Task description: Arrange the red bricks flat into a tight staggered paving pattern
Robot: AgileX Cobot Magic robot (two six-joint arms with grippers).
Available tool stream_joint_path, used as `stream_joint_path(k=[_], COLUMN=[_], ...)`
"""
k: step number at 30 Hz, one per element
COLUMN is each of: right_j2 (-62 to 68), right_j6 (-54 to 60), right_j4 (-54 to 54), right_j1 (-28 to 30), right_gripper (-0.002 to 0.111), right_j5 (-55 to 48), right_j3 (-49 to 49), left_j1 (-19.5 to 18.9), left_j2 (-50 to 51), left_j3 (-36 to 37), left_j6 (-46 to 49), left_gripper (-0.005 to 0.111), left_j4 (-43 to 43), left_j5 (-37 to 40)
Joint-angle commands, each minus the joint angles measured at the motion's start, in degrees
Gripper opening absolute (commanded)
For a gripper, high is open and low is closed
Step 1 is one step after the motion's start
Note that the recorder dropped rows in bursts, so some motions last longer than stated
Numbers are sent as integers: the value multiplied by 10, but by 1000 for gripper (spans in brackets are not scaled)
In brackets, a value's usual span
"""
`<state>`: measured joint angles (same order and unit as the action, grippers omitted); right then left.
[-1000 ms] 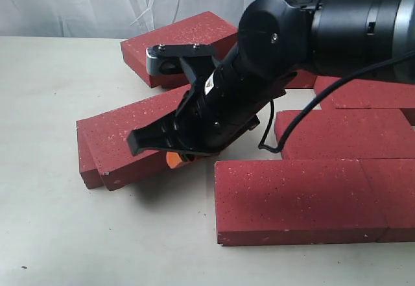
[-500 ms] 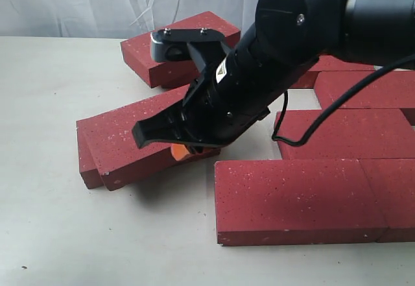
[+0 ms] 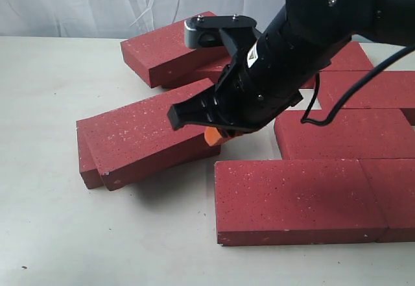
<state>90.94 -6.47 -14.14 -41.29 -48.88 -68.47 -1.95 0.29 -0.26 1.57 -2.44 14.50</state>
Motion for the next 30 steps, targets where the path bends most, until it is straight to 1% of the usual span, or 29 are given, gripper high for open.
stream_joint_path(k=[1, 4, 11, 13, 22, 24, 27, 30], right_j2=[-4, -4, -4, -4, -4, -4, -4, -4], right_j6=[-1, -1, -1, 4, 19, 21, 53, 65], right_j4=[11, 29, 31, 31, 34, 36, 36, 36], right_j1=[19, 19, 19, 19, 19, 19, 19, 19], right_gripper=[-1, -1, -1, -1, -1, -1, -1, -1], right_j5=[-10, -10, 1, 10, 21, 16, 1, -15], right_j3=[2, 2, 2, 2, 2, 2, 2, 2], left_j1=[-3, -3, -3, -3, -3, -3, -3, -3], left_j2=[-3, -3, -3, -3, -3, -3, -3, -3], left_j3=[3, 3, 3, 3, 3, 3, 3, 3], left_j6=[-1, -1, -1, -1, -1, -1, -1, -1], left_gripper=[0, 0, 0, 0, 0, 0, 0, 0], left_j4=[-6, -6, -6, -1, 9, 9, 8, 8], left_j5=[-8, -8, -19, -46, -226, -263, -318, -350])
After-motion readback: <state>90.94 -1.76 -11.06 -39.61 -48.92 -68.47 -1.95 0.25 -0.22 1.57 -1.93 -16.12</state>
